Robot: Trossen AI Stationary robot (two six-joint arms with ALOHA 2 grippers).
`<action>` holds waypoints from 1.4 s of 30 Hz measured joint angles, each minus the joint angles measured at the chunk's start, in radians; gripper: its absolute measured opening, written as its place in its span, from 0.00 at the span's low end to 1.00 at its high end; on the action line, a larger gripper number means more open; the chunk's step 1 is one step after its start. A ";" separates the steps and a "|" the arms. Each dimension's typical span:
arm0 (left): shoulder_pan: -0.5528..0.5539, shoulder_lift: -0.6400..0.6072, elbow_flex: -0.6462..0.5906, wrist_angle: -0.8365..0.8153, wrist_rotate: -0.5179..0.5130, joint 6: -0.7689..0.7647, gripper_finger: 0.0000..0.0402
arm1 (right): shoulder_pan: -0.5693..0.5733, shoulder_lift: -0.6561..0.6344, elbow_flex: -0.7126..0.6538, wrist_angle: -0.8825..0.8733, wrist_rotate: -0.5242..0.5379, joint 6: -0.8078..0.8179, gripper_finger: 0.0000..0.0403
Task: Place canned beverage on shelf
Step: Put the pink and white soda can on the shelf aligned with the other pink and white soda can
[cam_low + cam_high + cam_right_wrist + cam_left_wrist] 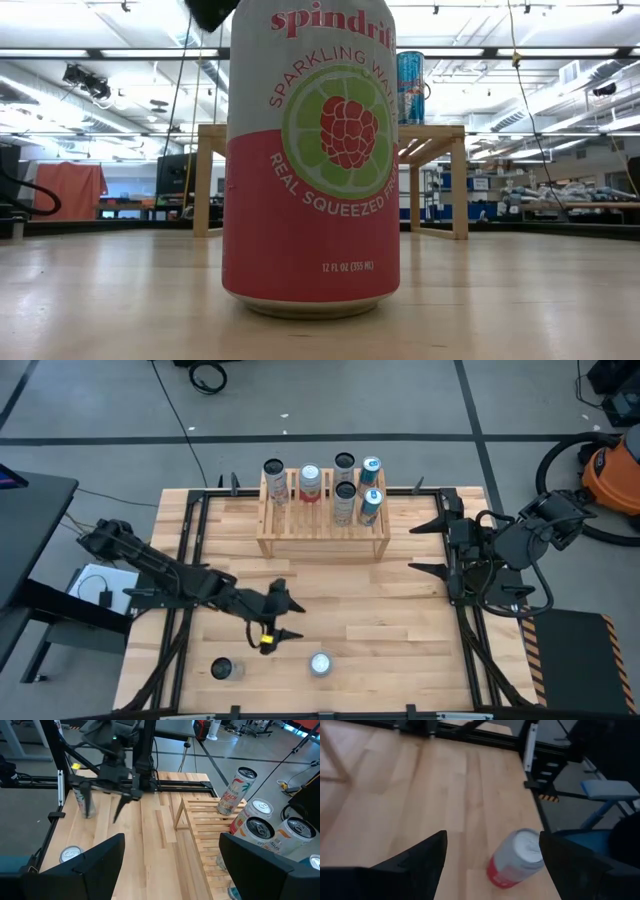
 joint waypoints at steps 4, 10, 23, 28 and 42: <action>-0.031 0.083 0.080 -0.031 0.000 0.001 0.79 | 0.000 0.000 0.000 -0.002 0.000 0.000 0.83; -0.050 0.209 0.217 -0.209 -0.037 -0.013 0.79 | 0.000 0.000 0.000 -0.005 -0.003 0.000 0.83; -0.094 0.359 0.365 -0.283 -0.035 -0.084 0.79 | 0.000 0.000 0.000 -0.005 -0.038 0.036 0.83; -0.114 0.381 0.369 -0.260 -0.043 -0.129 0.79 | 0.000 0.000 0.000 -0.006 -0.076 0.058 0.83; -0.115 0.449 0.367 -0.212 -0.003 -0.130 0.79 | 0.000 0.000 0.000 -0.014 -0.074 0.071 0.83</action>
